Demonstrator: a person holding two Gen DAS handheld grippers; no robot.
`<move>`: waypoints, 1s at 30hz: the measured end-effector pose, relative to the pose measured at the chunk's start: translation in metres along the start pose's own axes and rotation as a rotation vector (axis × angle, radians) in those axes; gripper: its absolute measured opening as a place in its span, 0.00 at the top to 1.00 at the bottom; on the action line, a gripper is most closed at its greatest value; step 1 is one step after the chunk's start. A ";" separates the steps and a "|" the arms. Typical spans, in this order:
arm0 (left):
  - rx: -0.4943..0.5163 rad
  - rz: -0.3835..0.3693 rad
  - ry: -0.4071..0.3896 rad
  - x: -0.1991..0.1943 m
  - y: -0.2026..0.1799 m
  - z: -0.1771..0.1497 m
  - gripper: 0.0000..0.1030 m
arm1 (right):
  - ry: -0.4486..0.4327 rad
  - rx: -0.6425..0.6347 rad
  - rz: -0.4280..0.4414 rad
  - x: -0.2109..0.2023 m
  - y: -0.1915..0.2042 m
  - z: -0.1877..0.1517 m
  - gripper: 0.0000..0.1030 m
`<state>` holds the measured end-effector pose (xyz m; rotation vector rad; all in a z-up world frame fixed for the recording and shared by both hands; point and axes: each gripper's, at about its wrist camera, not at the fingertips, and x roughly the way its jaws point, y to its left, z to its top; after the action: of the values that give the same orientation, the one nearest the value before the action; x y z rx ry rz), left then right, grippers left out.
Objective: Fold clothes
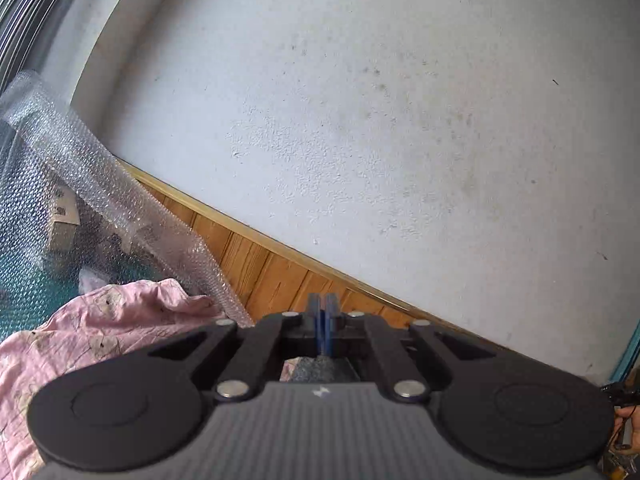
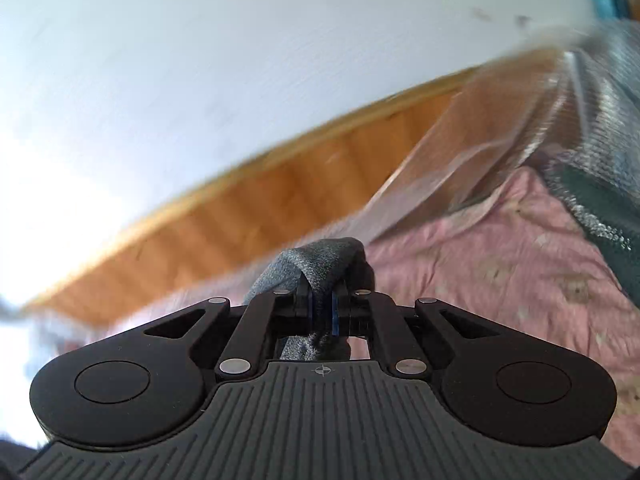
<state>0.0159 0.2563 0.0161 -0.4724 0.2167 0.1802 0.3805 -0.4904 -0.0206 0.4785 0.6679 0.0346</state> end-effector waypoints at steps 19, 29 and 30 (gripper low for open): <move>-0.123 0.413 0.545 0.114 0.072 -0.162 0.35 | 0.174 -0.387 -0.063 0.138 -0.042 -0.106 0.11; -0.172 0.456 0.551 0.194 0.073 -0.166 0.36 | 0.302 -1.031 -0.001 0.205 0.024 -0.091 1.00; -0.168 0.419 0.562 0.200 0.070 -0.165 0.57 | 0.268 -0.992 -0.001 0.199 0.025 -0.072 1.00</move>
<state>0.1658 0.2651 -0.2066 -0.6357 0.8583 0.4772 0.4972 -0.4025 -0.1756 -0.4909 0.8217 0.4148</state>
